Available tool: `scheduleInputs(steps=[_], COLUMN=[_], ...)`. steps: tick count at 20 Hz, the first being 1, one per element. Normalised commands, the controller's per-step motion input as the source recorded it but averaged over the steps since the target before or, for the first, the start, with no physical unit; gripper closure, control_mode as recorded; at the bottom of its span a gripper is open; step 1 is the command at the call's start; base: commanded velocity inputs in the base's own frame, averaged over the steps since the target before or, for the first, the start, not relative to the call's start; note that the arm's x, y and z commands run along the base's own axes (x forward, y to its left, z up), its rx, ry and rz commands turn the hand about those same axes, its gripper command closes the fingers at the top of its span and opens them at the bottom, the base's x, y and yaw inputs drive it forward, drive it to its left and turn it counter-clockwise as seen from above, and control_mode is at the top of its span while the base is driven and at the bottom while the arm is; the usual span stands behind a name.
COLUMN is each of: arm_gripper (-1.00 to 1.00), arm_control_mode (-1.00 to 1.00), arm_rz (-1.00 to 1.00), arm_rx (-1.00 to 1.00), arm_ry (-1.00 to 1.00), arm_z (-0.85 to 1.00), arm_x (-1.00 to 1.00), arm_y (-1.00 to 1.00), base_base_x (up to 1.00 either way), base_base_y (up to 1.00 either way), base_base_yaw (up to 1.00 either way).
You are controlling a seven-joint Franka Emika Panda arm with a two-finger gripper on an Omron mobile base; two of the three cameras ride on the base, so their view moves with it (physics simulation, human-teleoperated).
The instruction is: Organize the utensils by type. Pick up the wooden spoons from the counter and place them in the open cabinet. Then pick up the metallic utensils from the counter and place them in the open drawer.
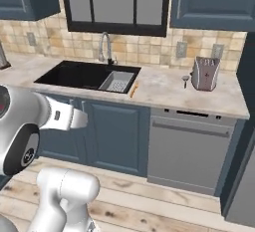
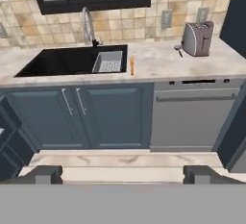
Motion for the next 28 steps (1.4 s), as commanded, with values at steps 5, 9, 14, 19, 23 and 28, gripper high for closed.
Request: scheduleInputs(steps=[5, 9, 14, 19, 23, 28], arm_gripper=[-1.00, -1.00, -1.00, -1.00, -1.00, -1.00], arm_control_mode=[1.00, 1.00, 1.00, 1.00, 1.00, 1.00], arm_rz=[0.00, 0.00, 0.00, 0.00, 0.00, 0.00], arm_rx=[0.00, 0.00, 0.00, 0.00, 0.00, 0.00], arm_ry=[0.00, 0.00, 0.00, 0.00, 0.00, 0.00], arm_z=[0.00, 0.00, 0.00, 0.00, 0.00, 0.00], arm_x=[0.00, 0.00, 0.00, 0.00, 0.00, 0.00], arm_y=[0.00, 0.00, 0.00, 0.00, 0.00, 0.00], base_base_x=[0.88, 0.81, 0.78, 0.75, 0.78, 0.26], base_base_y=[-0.05, 0.00, 0.00, 0.00, 0.00, 0.00], base_base_yaw=[-0.12, -0.08, -0.06, -0.01, 0.00, 0.00])
